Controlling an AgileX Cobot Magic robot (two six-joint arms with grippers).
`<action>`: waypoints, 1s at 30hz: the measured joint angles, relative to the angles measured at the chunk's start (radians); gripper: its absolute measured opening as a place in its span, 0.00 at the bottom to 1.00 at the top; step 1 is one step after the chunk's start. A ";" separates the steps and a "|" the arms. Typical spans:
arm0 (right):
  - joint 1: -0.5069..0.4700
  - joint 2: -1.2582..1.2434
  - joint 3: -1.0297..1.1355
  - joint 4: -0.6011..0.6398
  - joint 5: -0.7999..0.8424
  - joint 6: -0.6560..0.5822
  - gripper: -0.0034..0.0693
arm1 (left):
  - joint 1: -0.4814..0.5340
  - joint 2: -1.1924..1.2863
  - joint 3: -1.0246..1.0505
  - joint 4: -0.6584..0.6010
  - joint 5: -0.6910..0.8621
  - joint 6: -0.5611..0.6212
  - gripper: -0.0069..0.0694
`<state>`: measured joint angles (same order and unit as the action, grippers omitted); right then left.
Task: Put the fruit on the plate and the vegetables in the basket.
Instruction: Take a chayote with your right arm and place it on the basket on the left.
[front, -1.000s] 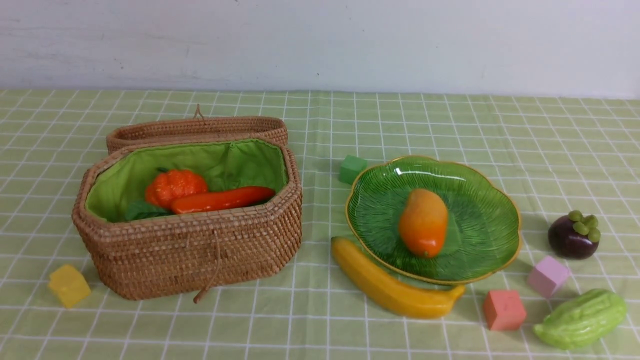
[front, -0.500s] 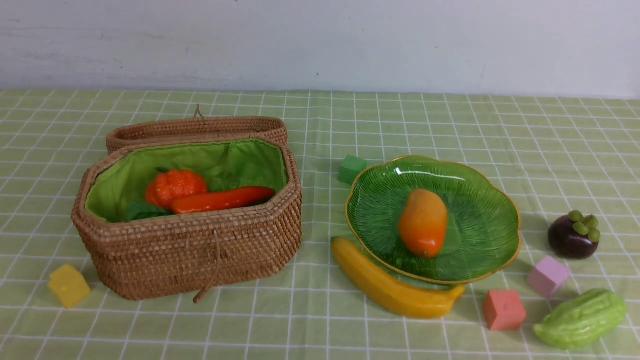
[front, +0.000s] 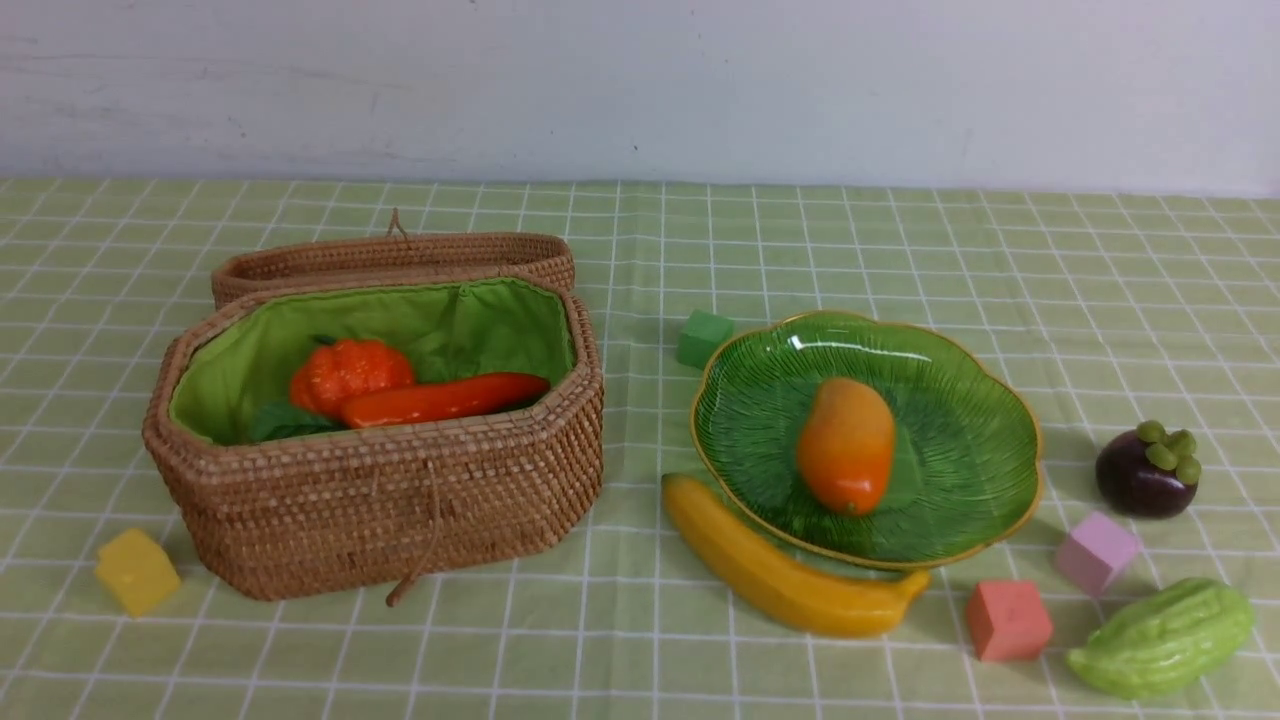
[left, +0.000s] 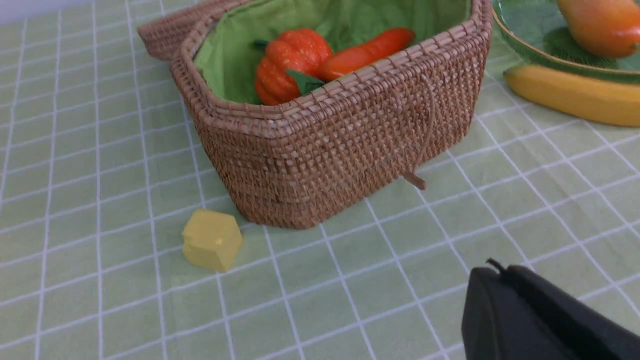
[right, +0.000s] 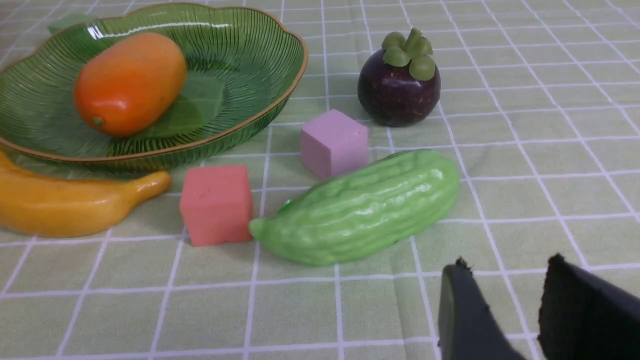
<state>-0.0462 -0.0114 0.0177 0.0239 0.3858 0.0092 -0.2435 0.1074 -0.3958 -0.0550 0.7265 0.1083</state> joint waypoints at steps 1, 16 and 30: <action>0.000 0.000 0.000 0.000 0.000 0.000 0.38 | 0.000 -0.029 0.030 0.000 -0.022 0.000 0.07; 0.000 0.000 0.000 0.003 0.000 0.000 0.38 | 0.147 -0.118 0.414 -0.045 -0.283 -0.108 0.07; 0.000 0.000 0.000 0.003 0.000 0.000 0.38 | 0.153 -0.118 0.415 -0.047 -0.287 -0.117 0.09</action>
<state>-0.0462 -0.0114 0.0177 0.0269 0.3858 0.0092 -0.0901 -0.0104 0.0190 -0.1020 0.4392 -0.0087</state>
